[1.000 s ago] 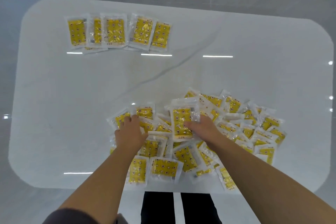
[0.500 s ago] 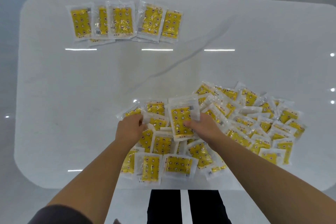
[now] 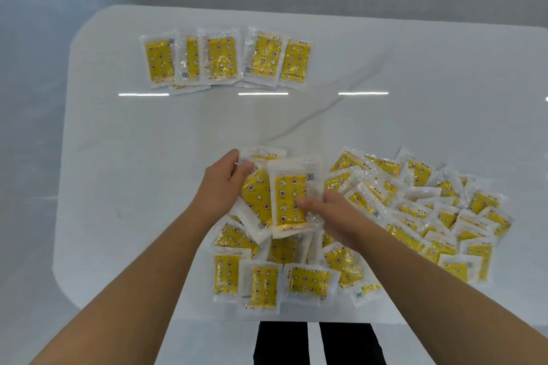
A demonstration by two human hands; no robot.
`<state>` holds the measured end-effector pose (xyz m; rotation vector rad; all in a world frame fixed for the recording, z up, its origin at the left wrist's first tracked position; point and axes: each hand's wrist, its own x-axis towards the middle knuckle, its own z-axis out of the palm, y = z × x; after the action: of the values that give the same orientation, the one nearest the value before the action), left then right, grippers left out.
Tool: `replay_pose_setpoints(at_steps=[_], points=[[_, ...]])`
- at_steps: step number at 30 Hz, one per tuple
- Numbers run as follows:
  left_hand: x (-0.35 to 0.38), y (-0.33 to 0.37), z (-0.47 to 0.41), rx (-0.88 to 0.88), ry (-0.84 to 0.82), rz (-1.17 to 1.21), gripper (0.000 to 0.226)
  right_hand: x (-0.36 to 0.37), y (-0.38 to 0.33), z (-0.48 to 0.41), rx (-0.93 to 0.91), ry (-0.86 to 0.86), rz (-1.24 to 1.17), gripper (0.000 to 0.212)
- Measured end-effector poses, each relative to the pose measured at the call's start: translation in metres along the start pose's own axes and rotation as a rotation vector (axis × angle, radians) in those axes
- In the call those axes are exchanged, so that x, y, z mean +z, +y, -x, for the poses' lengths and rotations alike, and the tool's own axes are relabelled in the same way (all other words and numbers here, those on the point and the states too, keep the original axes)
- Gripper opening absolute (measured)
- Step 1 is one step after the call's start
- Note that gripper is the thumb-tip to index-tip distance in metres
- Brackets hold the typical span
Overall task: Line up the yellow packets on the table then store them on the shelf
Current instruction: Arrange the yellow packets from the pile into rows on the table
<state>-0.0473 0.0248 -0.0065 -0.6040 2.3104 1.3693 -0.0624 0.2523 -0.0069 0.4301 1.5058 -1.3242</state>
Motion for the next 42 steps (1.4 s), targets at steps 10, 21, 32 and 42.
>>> replay_pose_setpoints(at_steps=[10, 21, 32, 42], points=[[0.027, 0.023, -0.014, -0.27, -0.272, 0.938, 0.05, 0.004, -0.006, -0.013, -0.009, 0.157, -0.69, 0.028], [0.065, 0.066, -0.092, -0.386, 0.224, 0.518, 0.017, -0.087, -0.051, -0.062, -0.037, 0.392, -0.535, 0.033], [0.078, 0.108, -0.231, -0.206, 0.346, 0.243, 0.023, -0.16, -0.161, -0.166, -0.175, 0.459, -0.149, 0.022], [0.067, 0.109, -0.238, -0.025, 0.524, -0.165, 0.035, -0.191, -0.165, -0.166, -0.217, 0.667, 0.382, 0.054]])
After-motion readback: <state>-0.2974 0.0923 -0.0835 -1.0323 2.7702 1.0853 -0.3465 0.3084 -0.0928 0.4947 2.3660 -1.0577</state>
